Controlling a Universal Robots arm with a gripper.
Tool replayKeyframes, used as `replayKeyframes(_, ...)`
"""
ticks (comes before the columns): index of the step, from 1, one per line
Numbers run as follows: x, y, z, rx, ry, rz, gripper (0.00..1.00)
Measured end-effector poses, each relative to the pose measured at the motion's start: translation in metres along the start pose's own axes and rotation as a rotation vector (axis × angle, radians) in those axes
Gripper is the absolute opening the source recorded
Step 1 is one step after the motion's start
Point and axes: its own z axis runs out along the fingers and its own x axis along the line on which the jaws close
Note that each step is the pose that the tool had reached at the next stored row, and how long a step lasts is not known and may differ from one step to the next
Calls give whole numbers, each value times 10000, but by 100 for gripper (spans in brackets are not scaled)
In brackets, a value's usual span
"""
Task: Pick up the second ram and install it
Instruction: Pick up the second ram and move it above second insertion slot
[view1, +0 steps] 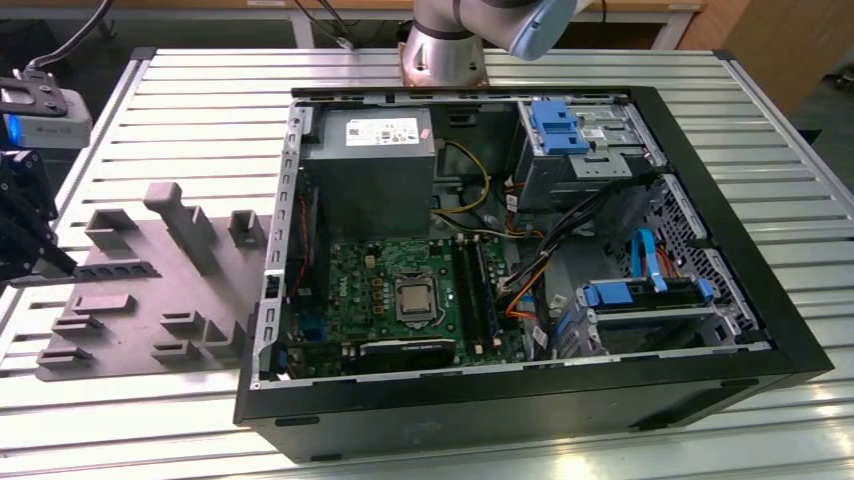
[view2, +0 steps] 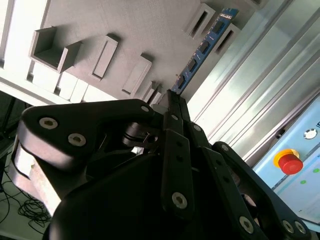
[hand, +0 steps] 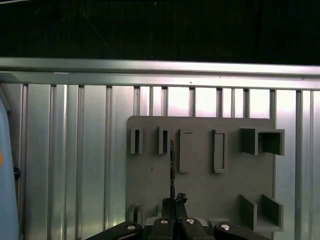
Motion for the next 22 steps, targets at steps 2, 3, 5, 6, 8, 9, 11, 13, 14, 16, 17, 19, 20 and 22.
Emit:
replayKeyframes(2, 0, 0, -8, 3, -1, 0, 11)
replayKeyframes(3, 0, 0, -11, 5, -3, 0, 11)
replayKeyframes(5, 0, 0, -20, 4, -2, -1, 11)
replayKeyframes(6, -1, 0, -24, 4, -2, 0, 11)
replayKeyframes(8, -1, 0, -33, 5, -3, 0, 11)
replayKeyframes(9, -1, 0, -37, 5, -3, -1, 11)
replayKeyframes(11, -2, 0, -42, 6, -7, -1, 11)
replayKeyframes(13, -2, 0, -49, 4, -7, -1, 11)
replayKeyframes(14, -2, 0, -50, 6, -8, 0, 11)
replayKeyframes(16, -2, 0, -55, 8, -10, -1, 11)
replayKeyframes(17, -2, 0, -57, 9, -11, -1, 11)
replayKeyframes(19, -2, 0, -62, 9, -29, -1, 11)
replayKeyframes(20, -2, 0, -64, 9, -39, 0, 11)
replayKeyframes(22, -3, 0, -67, 11, -48, 0, 11)
